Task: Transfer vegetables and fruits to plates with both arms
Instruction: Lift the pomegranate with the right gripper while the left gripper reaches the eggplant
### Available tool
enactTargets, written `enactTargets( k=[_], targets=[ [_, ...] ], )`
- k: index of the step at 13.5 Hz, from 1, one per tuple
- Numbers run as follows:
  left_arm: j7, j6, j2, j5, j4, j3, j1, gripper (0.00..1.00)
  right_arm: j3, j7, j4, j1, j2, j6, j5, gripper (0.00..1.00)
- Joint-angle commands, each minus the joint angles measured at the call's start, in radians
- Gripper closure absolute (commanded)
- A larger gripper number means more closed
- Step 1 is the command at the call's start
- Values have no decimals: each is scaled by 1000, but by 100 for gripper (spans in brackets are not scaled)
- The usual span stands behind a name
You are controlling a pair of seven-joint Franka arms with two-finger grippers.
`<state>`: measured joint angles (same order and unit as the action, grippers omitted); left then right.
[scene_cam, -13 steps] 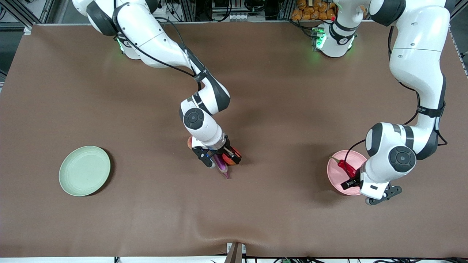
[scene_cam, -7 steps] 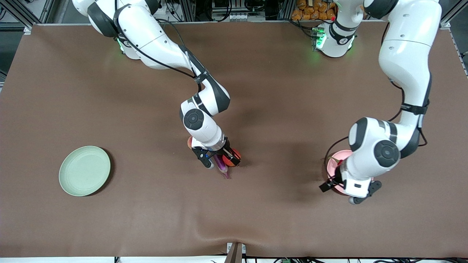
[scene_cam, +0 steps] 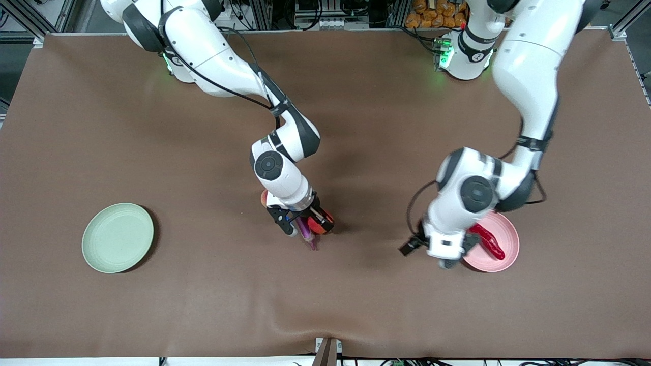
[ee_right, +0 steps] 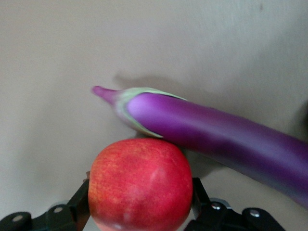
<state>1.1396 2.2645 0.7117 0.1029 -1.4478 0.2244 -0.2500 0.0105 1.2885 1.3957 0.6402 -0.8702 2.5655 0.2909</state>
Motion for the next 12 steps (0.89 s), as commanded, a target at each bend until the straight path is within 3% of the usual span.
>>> enactTargets(
  k=[1, 5, 12],
  targets=[
    [25, -2, -6, -15, -9, -10, -23, 0, -15, -44, -9, -91, 72, -144, 1, 62],
    [87, 72, 22, -17, -8, -11, -89, 0, -20, -207, -161, -226, 100, -465, 10, 60],
    [51, 138, 69, -6, 18, -16, -259, 0, -14, -711, -179, -422, 158, -703, 1, 60]
  ],
)
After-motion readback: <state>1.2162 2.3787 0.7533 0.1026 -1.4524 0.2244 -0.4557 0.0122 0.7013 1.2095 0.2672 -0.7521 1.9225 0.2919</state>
